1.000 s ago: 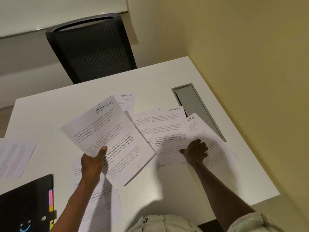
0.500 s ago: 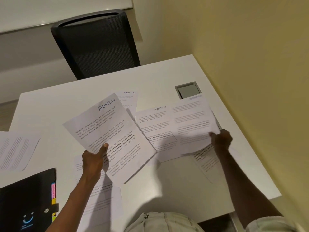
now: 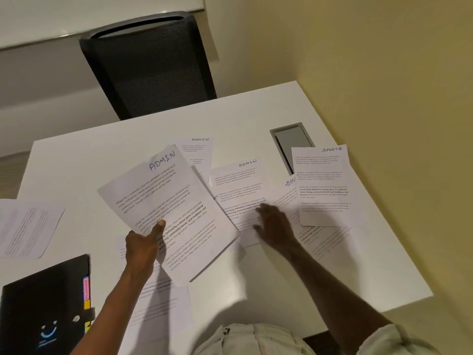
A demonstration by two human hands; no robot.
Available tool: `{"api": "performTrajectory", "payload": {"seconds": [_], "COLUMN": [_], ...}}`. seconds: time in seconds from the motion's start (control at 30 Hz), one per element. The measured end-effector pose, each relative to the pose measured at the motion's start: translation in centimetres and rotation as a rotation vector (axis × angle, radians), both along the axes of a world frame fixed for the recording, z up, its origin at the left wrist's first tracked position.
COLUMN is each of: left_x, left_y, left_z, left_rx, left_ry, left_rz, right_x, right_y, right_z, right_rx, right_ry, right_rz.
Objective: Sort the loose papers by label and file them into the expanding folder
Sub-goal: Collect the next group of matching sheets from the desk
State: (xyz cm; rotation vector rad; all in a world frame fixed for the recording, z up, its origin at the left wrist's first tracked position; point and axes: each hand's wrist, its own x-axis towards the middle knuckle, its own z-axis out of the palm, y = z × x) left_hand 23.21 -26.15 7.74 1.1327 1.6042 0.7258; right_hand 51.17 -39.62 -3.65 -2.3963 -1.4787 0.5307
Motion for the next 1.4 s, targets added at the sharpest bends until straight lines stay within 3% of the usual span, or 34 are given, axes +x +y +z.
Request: {"api": "performTrajectory", "payload": {"seconds": [0.07, 0.13, 0.37, 0.5, 0.57, 0.67, 0.77, 0.87, 1.07, 1.23, 1.33, 1.4], "left_x": [-1.0, -2.0, -3.9, -4.2, -4.6, -4.9, -4.8, -4.8, -4.8, -4.6, -4.4, -4.0], "left_y": [0.3, 0.6, 0.4, -0.8, -1.2, -1.8, -2.2, -2.3, -2.7, -2.6, -2.0, -1.7], "left_z": [0.2, 0.2, 0.4, 0.2, -0.1, -0.1, 0.2, 0.2, 0.5, 0.7, 0.4, 0.4], "left_rx": [0.006, 0.009, 0.02, 0.014, 0.003, 0.001, 0.018, 0.016, 0.067, 0.15, 0.149, 0.122], "left_ry": [0.019, 0.026, 0.0, -0.008, 0.002, 0.025, 0.037, 0.069, 0.174, 0.239, 0.238, 0.206], "left_rz": [0.006, 0.019, 0.024, 0.01, 0.006, -0.014, -0.03, -0.026, -0.053, -0.068, -0.069, -0.063], "right_x": [-3.1, -4.9, -7.9, -8.4, -7.9, -7.0, -6.2, -5.6, -3.2, -1.3, -0.1, 0.3], "right_y": [-0.4, -1.6, -6.4, -7.6, -7.1, -5.5, -4.0, -3.2, -3.7, -4.3, -3.9, -3.3], "right_z": [-1.0, -1.6, -1.6, -1.2, -1.0, 0.1, 0.8, 0.6, 0.7, 5.1, 8.4, 10.6], "right_rx": [-0.2, -0.252, -0.027, 0.064, 0.001, -0.222, -0.356, -0.365, -0.198, 0.164, 0.341, 0.376], "right_ry": [-0.02, -0.06, -0.131, -0.043, -0.079, 0.034, 0.049, 0.116, 0.223, 0.227, 0.333, 0.504], "right_rz": [0.174, 0.222, 0.245, -0.013, -0.199, -0.424, -0.465, -0.525, -0.56, -0.563, -0.487, -0.471]}}
